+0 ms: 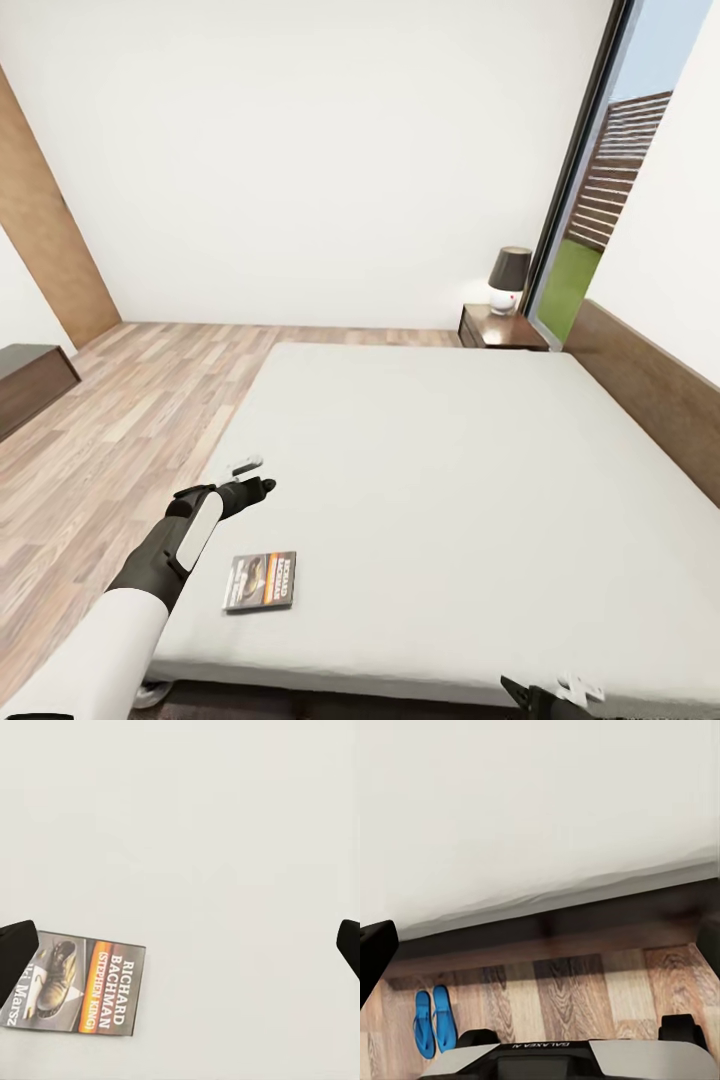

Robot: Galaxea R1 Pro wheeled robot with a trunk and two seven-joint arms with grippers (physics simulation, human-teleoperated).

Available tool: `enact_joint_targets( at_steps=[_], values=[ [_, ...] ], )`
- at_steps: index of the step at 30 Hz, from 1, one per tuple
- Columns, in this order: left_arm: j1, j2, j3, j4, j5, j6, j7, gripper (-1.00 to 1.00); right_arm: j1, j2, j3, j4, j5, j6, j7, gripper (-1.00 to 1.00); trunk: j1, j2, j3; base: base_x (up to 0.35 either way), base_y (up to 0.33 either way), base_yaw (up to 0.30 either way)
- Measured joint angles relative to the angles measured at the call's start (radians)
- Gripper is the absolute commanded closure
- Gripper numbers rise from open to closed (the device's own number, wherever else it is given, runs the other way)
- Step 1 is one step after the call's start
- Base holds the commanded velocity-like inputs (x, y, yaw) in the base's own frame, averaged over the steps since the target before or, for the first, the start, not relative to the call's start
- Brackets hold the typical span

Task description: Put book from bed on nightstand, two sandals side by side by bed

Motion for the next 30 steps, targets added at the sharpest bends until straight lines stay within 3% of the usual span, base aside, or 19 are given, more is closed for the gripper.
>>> enact_joint_targets(
  at_steps=[20, 30],
  values=[
    [0.000, -0.001, 0.000, 0.000, 0.000, 0.000, 0.000, -1.00, -0.001, 0.000, 0.000, 0.000, 0.000, -0.001, 0.000, -1.00, 0.000, 0.000, -0.031, 0.000, 0.000, 0.000],
    [0.000, -0.013, 0.000, 0.000, 0.000, 0.000, 0.000, -1.00, -0.001, 0.000, 0.000, 0.000, 0.000, 0.000, 0.000, -1.00, 0.000, 0.000, -0.047, 0.000, 0.000, 0.000]
  ],
)
